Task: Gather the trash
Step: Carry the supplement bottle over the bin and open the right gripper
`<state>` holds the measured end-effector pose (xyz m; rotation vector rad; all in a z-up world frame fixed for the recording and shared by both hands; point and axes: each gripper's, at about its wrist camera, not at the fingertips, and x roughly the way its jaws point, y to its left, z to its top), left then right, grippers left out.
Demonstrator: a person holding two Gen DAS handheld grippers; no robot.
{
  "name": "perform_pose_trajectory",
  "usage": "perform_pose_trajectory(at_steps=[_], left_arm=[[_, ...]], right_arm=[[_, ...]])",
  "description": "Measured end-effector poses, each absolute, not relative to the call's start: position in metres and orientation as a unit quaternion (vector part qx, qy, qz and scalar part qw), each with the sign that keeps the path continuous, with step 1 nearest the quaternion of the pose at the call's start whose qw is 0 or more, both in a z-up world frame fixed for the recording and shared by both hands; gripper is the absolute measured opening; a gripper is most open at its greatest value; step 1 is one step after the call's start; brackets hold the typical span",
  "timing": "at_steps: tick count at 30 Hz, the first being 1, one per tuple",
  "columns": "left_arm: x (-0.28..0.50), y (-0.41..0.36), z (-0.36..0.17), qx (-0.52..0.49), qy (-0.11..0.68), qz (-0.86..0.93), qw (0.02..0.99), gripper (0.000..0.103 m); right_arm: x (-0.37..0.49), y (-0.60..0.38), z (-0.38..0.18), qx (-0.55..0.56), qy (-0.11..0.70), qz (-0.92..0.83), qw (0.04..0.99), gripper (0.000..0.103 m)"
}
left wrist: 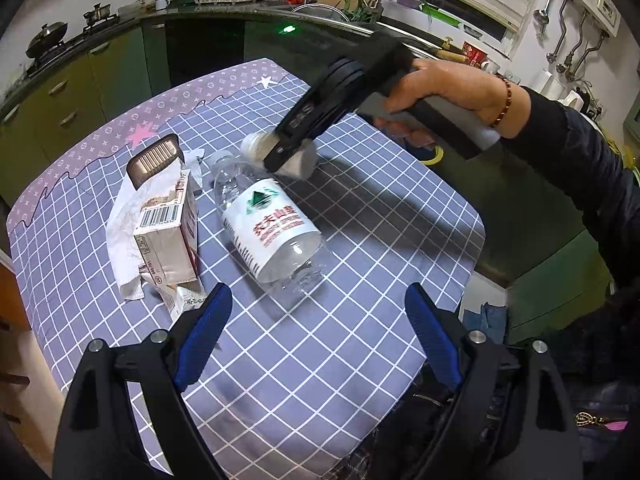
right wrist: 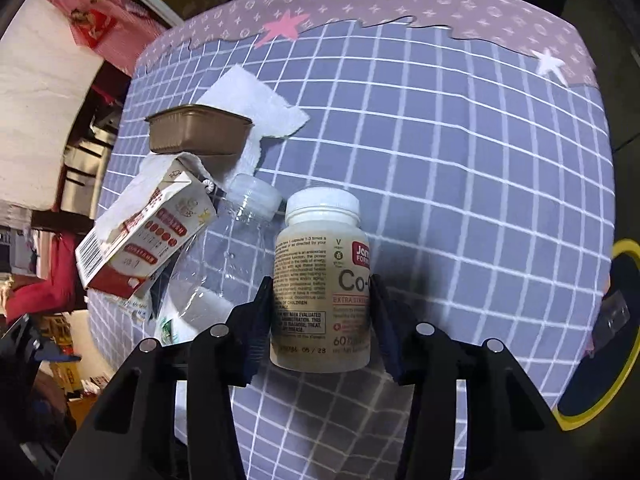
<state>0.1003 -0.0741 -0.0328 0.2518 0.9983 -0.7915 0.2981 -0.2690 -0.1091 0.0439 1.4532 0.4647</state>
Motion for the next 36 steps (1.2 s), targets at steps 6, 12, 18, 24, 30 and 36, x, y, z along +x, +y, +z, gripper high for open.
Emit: perform_pose_trajectory(at_steps=[6, 12, 18, 24, 30, 36], left_arm=[[0.101, -0.081, -0.036, 0.120, 0.468, -0.373, 0.793, 0.084], [0.099, -0.089, -0.035, 0.125, 0.468, -0.377, 0.789, 0.084], [0.099, -0.096, -0.032, 0.131, 0.465, -0.381, 0.788, 0.084], [0.101, -0.101, -0.033, 0.136, 0.467, -0.383, 0.785, 0.084], [0.103, -0.109, -0.033, 0.144, 0.470, -0.383, 0.782, 0.084], [0.108, -0.113, -0.035, 0.144, 0.480, -0.381, 0.777, 0.084]], right_arm=[[0.281, -0.314, -0.094, 0.065, 0.646, 0.214, 0.730, 0.047], [0.261, -0.375, -0.062, 0.107, 0.617, 0.207, 0.752, 0.047], [0.250, -0.458, -0.044, 0.155, 0.591, 0.149, 0.778, 0.047], [0.248, -0.533, -0.061, 0.186, 0.589, 0.078, 0.782, 0.047], [0.258, -0.577, -0.095, 0.193, 0.600, 0.023, 0.776, 0.047], [0.278, -0.605, -0.133, 0.202, 0.608, -0.023, 0.767, 0.068]])
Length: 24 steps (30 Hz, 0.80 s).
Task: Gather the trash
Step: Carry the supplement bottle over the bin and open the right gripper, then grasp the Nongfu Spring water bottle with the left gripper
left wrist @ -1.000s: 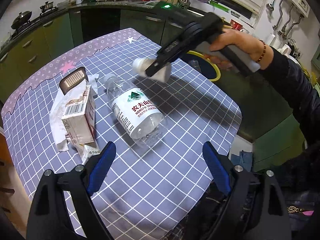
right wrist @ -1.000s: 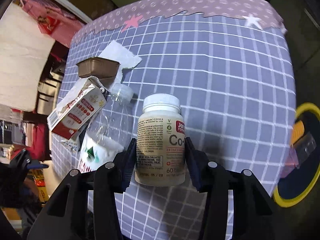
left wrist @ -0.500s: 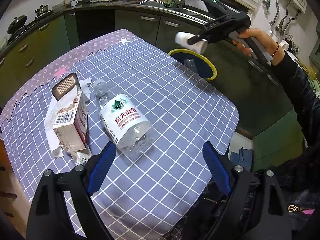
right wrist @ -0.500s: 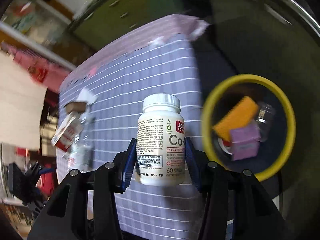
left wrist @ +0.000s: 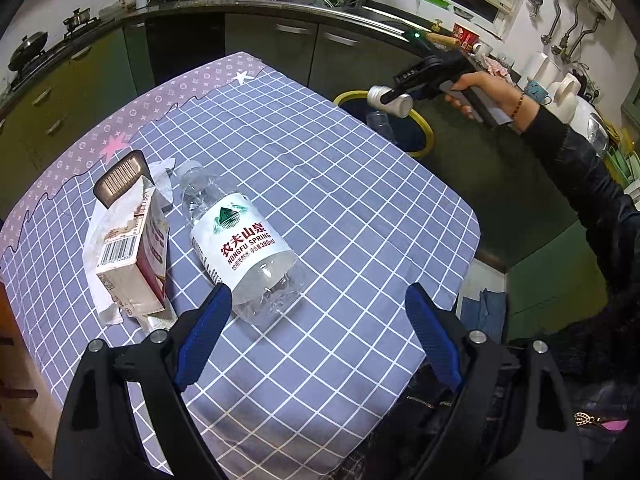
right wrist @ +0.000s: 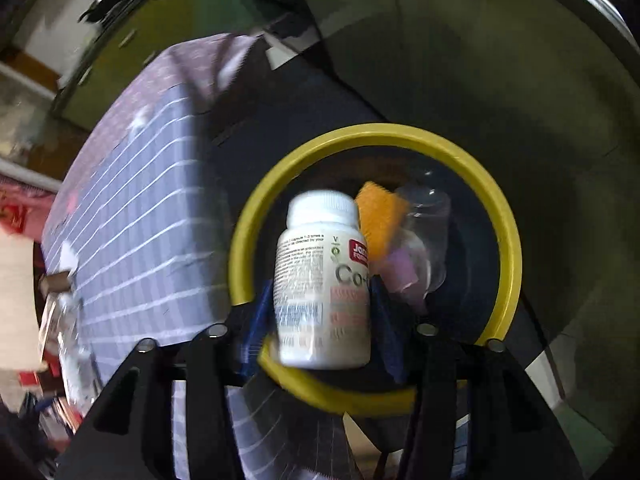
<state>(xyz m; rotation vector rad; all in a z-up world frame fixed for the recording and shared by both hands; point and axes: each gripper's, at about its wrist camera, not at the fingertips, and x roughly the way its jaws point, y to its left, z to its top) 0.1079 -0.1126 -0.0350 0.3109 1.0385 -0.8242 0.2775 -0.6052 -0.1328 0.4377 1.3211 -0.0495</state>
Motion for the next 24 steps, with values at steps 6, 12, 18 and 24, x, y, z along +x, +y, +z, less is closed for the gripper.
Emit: perform_pose_trajectory(at_steps=[6, 12, 18, 24], left_arm=[[0.118, -0.118, -0.040, 0.137, 0.498, -0.372, 0.771, 0.087], [0.156, -0.121, -0.055, 0.064, 0.580, -0.309, 0.751, 0.090], [0.193, -0.128, -0.069, 0.007, 0.644, -0.247, 0.724, 0.090], [0.218, -0.142, -0.089, 0.025, 0.680, -0.192, 0.707, 0.090]], right_arm=[[0.270, -0.614, -0.127, 0.208, 0.592, -0.026, 0.778, 0.070], [0.240, -0.603, -0.114, 0.215, 0.581, 0.011, 0.785, 0.073], [0.214, -0.589, -0.119, 0.219, 0.585, 0.049, 0.779, 0.074], [0.192, -0.577, -0.118, 0.224, 0.574, 0.092, 0.782, 0.074]])
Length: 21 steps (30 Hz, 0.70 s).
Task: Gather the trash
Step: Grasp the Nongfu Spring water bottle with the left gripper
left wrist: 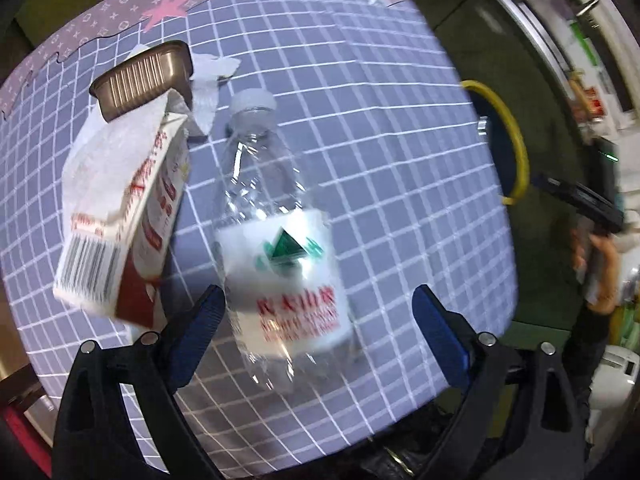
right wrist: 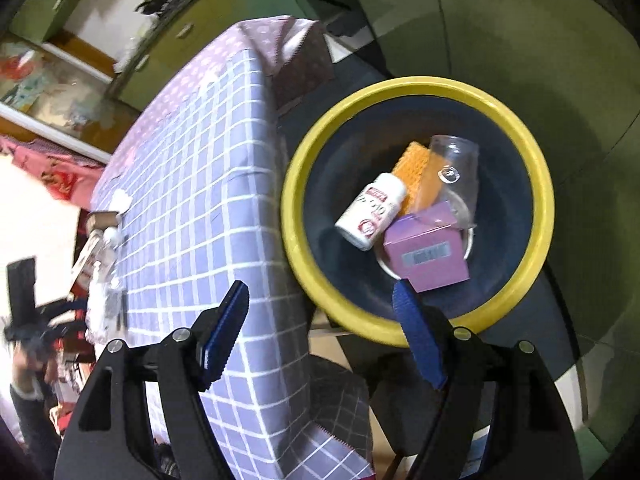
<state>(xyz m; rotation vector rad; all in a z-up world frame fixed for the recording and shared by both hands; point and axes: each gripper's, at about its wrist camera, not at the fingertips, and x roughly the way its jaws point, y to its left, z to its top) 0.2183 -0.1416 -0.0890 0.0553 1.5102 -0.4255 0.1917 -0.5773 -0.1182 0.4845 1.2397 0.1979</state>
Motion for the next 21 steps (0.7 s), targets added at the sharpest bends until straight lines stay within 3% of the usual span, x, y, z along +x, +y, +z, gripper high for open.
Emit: perform_pose_trajectory(at_steps=[11, 14, 18, 21], left_arm=[[0.247, -0.150, -0.116, 0.026, 0.709, -0.163, 0.685, 0.088], [0.254, -0.152, -0.120, 0.027, 0.711, -0.162, 0.683, 0.082], [0.259, -0.154, -0.124, 0.034, 0.715, -0.162, 0.679, 0.066], [0.260, -0.154, -0.125, 0.041, 0.715, -0.164, 0.678, 0.065]], right_arm=[[0.157, -0.563, -0.116, 0.213, 0.569, 0.133, 0.783, 0.078], [0.157, -0.562, -0.119, 0.214, 0.571, 0.136, 0.781, 0.078], [0.159, -0.560, -0.122, 0.213, 0.574, 0.139, 0.778, 0.078], [0.159, -0.558, -0.122, 0.210, 0.576, 0.142, 0.777, 0.079]])
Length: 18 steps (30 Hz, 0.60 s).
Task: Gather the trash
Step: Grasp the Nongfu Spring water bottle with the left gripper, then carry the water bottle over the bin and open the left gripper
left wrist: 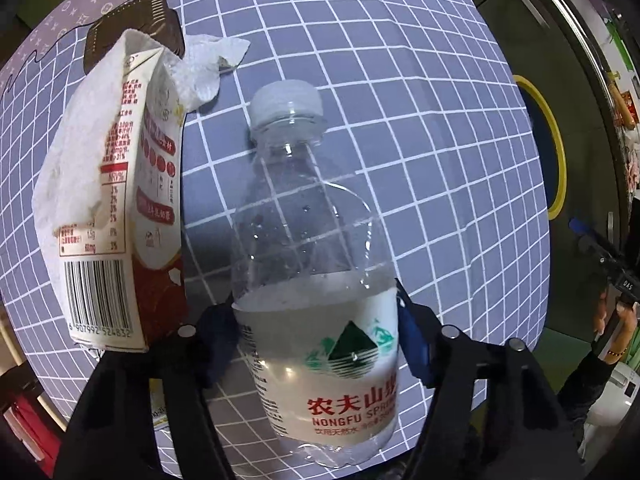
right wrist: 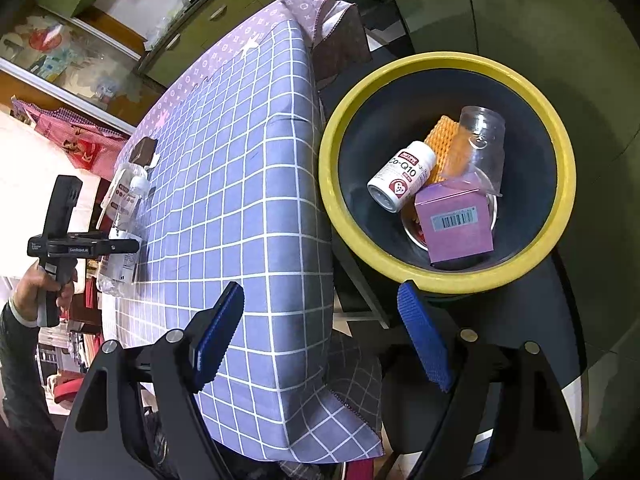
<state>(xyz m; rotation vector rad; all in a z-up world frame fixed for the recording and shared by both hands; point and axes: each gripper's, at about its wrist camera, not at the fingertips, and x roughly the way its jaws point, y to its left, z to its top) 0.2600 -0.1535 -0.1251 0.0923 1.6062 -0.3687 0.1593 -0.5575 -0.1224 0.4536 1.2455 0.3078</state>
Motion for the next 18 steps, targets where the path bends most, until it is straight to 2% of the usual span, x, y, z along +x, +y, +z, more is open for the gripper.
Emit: perform_pose_trajectory(at_steps=[18], left_arm=[[0.220, -0.200, -0.088, 0.116, 0.678, -0.227, 0.689, 0.063]], right_arm=[[0.139, -0.561, -0.113, 0.216, 0.563, 0.155, 0.783, 0.078]])
